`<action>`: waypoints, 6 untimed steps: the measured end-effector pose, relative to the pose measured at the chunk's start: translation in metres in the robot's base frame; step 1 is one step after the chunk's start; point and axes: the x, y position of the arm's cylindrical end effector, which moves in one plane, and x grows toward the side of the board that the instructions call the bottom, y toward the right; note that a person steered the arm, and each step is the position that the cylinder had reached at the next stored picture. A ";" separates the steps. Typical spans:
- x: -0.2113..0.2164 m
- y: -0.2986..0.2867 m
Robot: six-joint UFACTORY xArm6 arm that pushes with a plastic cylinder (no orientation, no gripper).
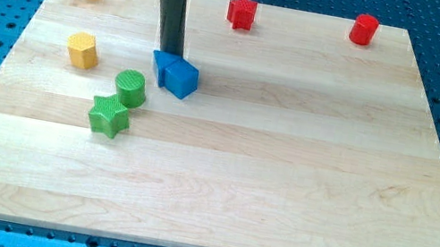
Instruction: Move the blue blocks to the center of the board
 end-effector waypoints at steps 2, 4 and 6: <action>0.005 -0.154; 0.031 -0.009; 0.070 -0.071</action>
